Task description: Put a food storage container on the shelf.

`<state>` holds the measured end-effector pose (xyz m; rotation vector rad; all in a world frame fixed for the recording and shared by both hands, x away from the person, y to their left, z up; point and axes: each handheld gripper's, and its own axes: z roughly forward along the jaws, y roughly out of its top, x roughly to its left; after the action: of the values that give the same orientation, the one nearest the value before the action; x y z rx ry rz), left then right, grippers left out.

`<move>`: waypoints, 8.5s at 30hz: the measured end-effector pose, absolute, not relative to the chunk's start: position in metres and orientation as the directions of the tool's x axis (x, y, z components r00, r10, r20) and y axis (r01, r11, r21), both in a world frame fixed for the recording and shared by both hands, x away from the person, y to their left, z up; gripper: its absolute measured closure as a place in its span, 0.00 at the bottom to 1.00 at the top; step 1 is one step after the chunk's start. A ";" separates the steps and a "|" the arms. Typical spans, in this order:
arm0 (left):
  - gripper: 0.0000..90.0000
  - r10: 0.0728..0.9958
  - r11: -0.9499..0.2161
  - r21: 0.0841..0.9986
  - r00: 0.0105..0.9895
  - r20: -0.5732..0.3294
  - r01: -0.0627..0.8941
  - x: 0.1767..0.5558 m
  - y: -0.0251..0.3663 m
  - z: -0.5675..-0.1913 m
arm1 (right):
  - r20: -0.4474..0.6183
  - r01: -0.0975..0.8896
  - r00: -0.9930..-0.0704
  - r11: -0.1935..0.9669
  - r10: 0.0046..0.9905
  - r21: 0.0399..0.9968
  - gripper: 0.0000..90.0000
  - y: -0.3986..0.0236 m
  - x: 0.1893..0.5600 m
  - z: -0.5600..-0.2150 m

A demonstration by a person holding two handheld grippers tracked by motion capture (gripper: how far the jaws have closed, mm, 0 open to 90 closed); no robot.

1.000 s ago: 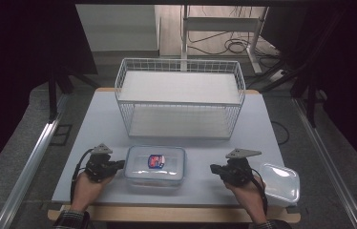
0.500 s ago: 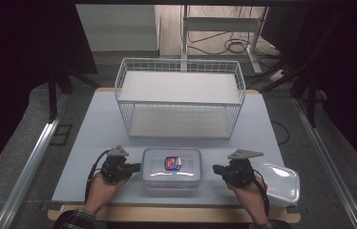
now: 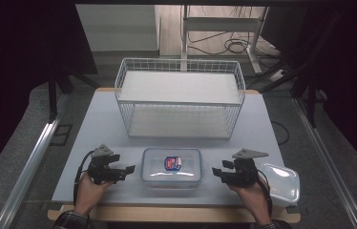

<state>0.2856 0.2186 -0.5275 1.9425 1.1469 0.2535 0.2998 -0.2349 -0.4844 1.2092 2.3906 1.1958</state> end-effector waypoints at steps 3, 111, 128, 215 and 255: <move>0.08 0.780 -0.242 0.750 0.583 -0.227 0.616 0.286 0.219 -0.530 | 0.187 0.581 -0.645 0.317 0.741 0.749 0.33 -0.236 0.303 -0.485; 0.58 0.582 -0.039 0.803 0.667 -0.466 0.595 0.312 0.191 -0.412 | 0.421 0.579 -0.701 0.115 0.576 0.807 0.58 -0.202 0.335 -0.396; 0.58 0.583 -0.023 0.832 0.683 -0.439 0.554 0.339 0.194 -0.363 | 0.402 0.539 -0.715 0.085 0.572 0.838 0.57 -0.200 0.362 -0.349; 0.52 0.666 -0.055 0.812 0.627 -0.403 0.581 0.447 0.180 -0.327 | 0.397 0.562 -0.592 0.006 0.701 0.827 0.45 -0.191 0.471 -0.305; 0.41 0.704 -0.087 0.876 0.651 -0.284 0.475 0.432 0.181 -0.315 | 0.294 0.505 -0.590 0.061 0.752 0.861 0.46 -0.183 0.446 -0.298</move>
<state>0.4324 0.1807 -0.3146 1.7327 0.9594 0.2510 0.4463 -0.1829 -0.2985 1.2801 2.1046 1.5450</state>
